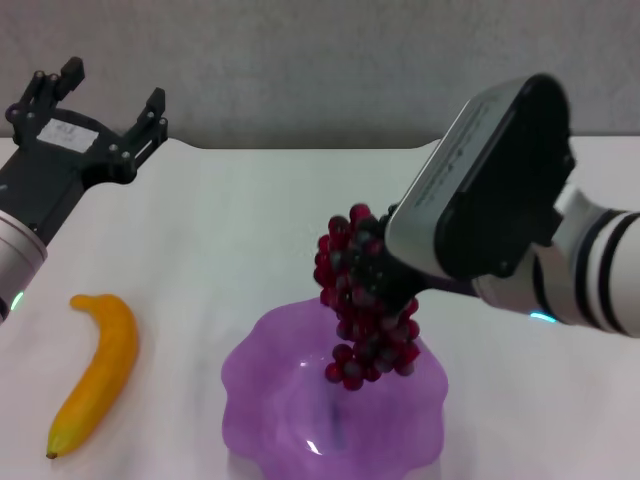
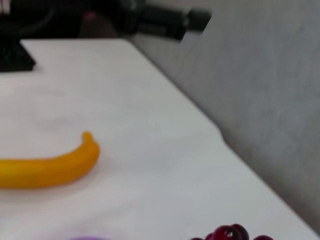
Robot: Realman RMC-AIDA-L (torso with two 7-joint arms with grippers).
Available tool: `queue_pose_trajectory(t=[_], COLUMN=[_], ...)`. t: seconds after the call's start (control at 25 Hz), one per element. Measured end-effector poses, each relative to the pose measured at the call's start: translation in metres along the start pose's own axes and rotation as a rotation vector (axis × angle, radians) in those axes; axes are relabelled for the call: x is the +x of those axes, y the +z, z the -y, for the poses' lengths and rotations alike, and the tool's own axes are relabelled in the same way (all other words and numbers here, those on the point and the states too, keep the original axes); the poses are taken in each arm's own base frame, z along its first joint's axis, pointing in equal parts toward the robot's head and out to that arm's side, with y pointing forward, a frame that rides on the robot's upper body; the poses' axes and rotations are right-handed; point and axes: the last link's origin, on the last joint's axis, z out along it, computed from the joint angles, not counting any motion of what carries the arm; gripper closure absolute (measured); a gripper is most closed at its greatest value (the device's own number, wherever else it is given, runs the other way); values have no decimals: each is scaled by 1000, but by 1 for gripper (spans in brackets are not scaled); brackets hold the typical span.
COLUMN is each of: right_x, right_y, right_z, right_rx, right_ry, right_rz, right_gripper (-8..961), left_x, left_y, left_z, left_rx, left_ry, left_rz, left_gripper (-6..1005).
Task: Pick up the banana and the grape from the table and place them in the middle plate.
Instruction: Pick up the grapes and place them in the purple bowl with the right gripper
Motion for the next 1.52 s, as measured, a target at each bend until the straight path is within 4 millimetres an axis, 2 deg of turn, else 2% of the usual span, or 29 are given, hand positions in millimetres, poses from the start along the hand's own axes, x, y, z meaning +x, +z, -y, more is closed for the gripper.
queue_pose_trajectory(t=[0.36, 0.92, 1.24, 1.52], right_x=[19, 45, 45, 45], right_y=[40, 82, 87, 86], right_z=[-8, -24, -25, -18], right_rx=[-115, -216, -239, -214], right_ry=[50, 98, 128, 179], right_rz=[-105, -199, -195, -167], right_gripper=[675, 681, 683, 684], left_x=[1, 1, 0, -1], left_y=[1, 2, 1, 0], left_z=[-1, -2, -2, -1], left_rx=[0, 1, 1, 2], left_ry=[-2, -3, -2, -3], left_rz=[-6, -12, -10, -8], left_gripper=[158, 158, 157, 157])
